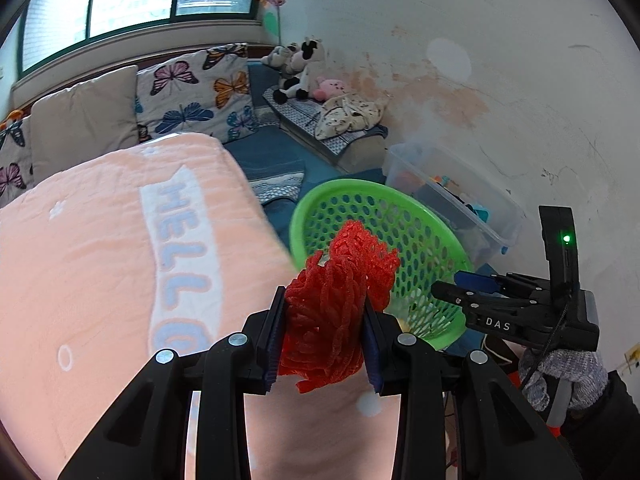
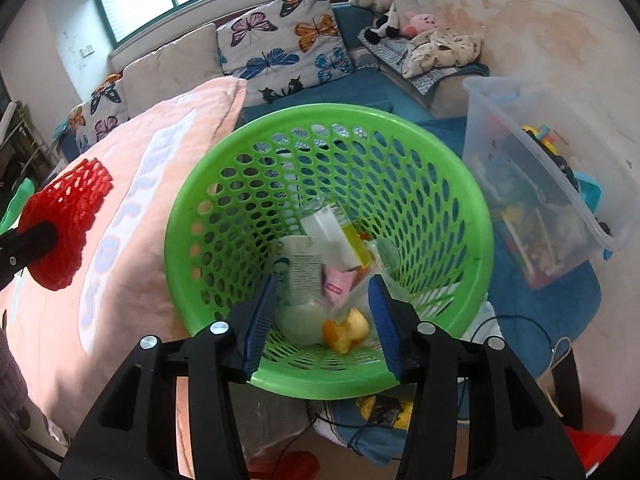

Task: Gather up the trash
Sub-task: 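Carry the red mesh and orange peel over the green basket, releasing the peel, then open the left gripper to drop the red mesh net into the green basket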

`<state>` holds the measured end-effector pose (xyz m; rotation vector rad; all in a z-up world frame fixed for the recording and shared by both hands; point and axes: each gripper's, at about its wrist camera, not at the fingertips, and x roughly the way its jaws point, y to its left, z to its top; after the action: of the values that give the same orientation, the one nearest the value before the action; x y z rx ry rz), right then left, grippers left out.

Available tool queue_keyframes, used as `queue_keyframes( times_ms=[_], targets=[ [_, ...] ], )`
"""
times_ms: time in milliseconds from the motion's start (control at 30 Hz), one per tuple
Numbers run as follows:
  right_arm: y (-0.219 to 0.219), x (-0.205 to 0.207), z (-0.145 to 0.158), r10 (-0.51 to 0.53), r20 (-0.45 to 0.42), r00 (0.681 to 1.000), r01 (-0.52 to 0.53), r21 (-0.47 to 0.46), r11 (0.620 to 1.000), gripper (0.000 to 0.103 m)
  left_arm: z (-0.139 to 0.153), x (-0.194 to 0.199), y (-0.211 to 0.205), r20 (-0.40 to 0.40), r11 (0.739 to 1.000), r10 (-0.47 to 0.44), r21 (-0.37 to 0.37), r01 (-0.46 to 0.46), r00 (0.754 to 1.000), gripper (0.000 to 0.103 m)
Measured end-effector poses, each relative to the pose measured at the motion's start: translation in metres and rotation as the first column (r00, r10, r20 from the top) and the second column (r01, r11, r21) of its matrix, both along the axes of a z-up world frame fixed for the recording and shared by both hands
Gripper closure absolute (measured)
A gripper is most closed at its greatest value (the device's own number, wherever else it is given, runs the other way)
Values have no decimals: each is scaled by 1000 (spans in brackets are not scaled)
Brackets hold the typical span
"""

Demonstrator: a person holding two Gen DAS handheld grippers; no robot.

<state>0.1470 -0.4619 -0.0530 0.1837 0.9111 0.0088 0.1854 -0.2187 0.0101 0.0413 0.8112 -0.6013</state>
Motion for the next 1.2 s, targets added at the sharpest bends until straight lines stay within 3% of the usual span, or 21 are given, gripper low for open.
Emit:
queue_keyframes(
  times_ms=[433, 700, 1200],
  targets=[
    [-12, -28, 17, -18, 52, 998, 18, -10, 1000, 35, -13, 6, -54, -21, 995, -76, 57, 77, 997, 70],
    [-17, -38, 17, -26, 59, 998, 25, 18, 1000, 34, -26, 8, -72, -51, 992, -93, 77, 96, 994, 70],
    [-18, -45, 16, -36, 62, 997, 33, 37, 999, 34, -37, 10, -76, -64, 992, -92, 79, 97, 994, 46]
  ],
)
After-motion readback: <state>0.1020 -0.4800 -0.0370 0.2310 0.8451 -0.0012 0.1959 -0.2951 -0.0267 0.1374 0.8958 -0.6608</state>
